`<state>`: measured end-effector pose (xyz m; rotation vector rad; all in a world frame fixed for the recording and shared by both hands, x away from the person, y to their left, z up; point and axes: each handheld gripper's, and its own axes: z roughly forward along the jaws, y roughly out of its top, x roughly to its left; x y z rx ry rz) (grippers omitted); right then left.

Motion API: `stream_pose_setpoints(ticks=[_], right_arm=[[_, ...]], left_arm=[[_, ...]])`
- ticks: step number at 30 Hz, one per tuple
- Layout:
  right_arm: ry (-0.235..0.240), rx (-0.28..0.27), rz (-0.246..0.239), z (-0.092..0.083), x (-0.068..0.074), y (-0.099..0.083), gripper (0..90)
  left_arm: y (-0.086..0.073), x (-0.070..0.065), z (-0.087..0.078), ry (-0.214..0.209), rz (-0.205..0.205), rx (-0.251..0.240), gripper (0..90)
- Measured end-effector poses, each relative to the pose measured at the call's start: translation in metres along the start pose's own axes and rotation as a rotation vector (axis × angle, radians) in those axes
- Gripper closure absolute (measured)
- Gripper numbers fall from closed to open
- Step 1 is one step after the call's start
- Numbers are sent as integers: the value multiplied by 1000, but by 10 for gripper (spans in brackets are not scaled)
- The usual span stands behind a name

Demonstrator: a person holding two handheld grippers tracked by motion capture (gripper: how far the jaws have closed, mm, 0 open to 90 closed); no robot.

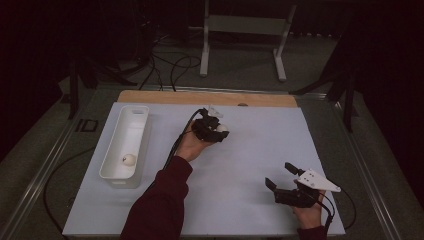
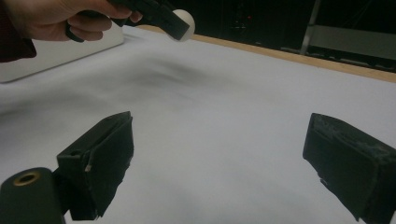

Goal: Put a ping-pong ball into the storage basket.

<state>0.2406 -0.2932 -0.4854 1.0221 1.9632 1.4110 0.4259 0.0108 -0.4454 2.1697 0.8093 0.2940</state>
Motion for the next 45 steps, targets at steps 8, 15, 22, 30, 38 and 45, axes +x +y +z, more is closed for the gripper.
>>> stream_pose_setpoints(ticks=[8, 15, 22, 30, 38, 45], right_arm=[[-1, 0, -1, 0, 0, 0, 85], [0, 1, -1, 1, 0, 0, 85], [-1, 1, -1, 0, 0, 0, 85], [1, -2, 0, 0, 0, 0, 86], [2, -4, 0, 0, -1, 1, 85], [2, -5, 0, 0, 0, 1, 85]], left_arm=[[2, 0, -7, -6, 6, -4, 511], [3, 0, -12, -16, 7, -14, 511], [5, -1, -16, -21, 18, -18, 511], [8, -3, -21, -24, 35, -15, 511], [15, -5, -30, -26, 49, -28, 511], [17, -6, -37, -18, 66, -21, 511]])
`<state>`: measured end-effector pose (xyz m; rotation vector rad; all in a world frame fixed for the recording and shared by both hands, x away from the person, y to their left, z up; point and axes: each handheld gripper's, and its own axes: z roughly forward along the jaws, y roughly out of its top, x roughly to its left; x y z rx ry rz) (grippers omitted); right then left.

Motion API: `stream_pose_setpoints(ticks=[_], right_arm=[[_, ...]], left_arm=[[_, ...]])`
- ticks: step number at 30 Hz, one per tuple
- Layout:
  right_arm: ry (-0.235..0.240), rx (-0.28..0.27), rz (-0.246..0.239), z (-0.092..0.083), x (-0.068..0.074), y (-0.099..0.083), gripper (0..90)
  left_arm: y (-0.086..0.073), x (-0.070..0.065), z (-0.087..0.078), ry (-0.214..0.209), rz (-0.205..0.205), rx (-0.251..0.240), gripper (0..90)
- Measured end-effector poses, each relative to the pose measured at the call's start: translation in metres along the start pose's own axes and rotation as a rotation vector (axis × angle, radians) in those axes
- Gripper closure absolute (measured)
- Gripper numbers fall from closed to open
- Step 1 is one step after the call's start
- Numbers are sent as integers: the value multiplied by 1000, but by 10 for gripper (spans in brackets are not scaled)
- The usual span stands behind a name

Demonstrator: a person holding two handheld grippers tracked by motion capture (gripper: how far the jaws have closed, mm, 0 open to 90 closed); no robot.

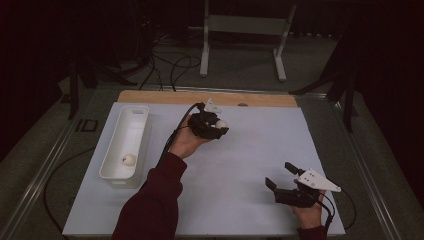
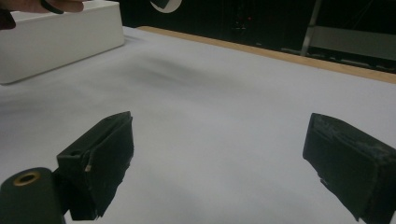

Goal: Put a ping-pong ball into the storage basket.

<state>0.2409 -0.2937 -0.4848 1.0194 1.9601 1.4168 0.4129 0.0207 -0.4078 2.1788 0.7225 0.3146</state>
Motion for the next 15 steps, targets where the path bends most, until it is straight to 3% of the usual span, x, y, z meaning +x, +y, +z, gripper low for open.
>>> stream_pose_setpoints(ticks=[15], right_arm=[[0, 0, -1, 0, 0, 0, 85]], left_arm=[[1, 1, -8, -16, 4, 2, 511]])
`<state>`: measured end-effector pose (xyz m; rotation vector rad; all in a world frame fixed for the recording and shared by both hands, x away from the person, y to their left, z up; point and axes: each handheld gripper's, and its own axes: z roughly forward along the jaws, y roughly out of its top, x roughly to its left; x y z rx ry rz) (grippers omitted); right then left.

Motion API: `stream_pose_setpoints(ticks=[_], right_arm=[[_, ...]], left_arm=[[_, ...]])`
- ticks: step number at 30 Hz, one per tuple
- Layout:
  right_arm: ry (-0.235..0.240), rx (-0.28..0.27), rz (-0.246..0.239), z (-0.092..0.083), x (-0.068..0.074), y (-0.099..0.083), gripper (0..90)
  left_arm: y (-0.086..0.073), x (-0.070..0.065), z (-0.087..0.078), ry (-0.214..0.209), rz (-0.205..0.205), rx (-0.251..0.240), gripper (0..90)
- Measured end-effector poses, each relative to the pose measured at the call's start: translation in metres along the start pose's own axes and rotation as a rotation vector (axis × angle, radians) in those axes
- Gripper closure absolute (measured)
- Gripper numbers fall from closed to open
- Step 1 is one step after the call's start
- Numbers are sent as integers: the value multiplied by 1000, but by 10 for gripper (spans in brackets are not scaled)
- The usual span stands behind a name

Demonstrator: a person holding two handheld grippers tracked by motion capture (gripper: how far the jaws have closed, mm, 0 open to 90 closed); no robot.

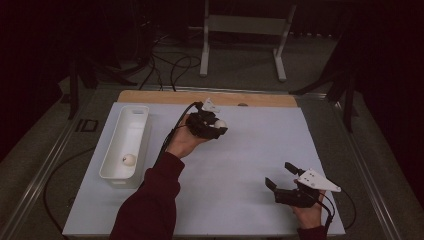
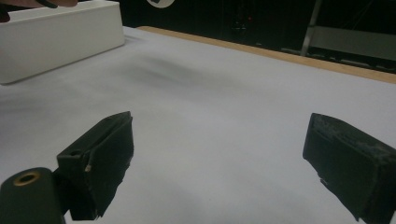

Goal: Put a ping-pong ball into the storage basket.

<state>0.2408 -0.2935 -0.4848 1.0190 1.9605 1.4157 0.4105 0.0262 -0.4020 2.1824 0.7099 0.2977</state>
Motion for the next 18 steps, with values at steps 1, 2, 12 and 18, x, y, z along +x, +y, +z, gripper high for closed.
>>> stream_pose_setpoints(ticks=[1, 2, 12, 18], right_arm=[[0, 1, 0, 0, 0, 0, 85], [1, 1, 1, 0, 0, 0, 85], [2, 2, -1, 0, 1, 0, 85], [3, 1, -1, 1, 1, 0, 85]], left_arm=[[0, 0, -1, 0, 2, 1, 511], [0, 1, -2, 1, 5, 4, 511], [-1, 3, -8, -14, 6, 5, 512], [-1, 4, -13, -28, 1, -1, 511]])
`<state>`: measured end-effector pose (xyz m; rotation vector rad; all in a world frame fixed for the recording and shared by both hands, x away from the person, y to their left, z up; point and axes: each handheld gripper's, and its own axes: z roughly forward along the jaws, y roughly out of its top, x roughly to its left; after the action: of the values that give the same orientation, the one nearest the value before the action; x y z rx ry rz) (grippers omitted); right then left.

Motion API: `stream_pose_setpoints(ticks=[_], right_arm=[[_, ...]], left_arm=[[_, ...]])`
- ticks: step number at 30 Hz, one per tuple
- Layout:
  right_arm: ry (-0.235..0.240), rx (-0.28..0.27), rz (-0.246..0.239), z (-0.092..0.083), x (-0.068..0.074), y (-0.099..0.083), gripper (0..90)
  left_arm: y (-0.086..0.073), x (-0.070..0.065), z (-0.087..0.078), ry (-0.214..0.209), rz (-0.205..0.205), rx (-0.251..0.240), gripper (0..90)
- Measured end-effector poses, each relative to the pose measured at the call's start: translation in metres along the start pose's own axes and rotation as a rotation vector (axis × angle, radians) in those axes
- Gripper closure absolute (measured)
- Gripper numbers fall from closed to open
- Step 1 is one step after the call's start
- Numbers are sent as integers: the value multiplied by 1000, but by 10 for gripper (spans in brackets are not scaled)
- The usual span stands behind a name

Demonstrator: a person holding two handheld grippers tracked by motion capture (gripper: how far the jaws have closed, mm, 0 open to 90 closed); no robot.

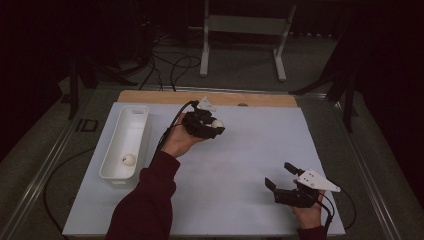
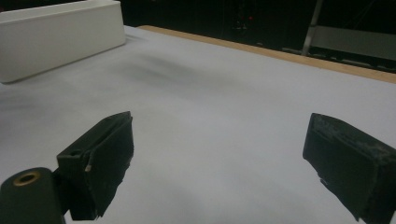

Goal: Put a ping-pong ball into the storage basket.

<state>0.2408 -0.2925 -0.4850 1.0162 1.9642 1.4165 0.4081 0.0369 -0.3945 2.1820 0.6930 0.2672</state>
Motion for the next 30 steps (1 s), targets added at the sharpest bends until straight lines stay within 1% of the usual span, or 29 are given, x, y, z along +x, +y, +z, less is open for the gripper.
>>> stream_pose_setpoints(ticks=[9, 19, 22, 30], right_arm=[[2, 2, -1, 1, 1, 0, 85], [3, 3, -1, 1, 1, 0, 86], [3, 4, -2, 1, 1, 0, 85], [3, 4, -1, 1, 1, 0, 85]], left_arm=[[-1, 1, -6, -7, 7, 1, 511], [-2, 1, -11, -15, 23, 6, 511], [-2, 2, -13, -20, 23, 1, 511], [-2, 4, -19, -14, 30, 3, 511]])
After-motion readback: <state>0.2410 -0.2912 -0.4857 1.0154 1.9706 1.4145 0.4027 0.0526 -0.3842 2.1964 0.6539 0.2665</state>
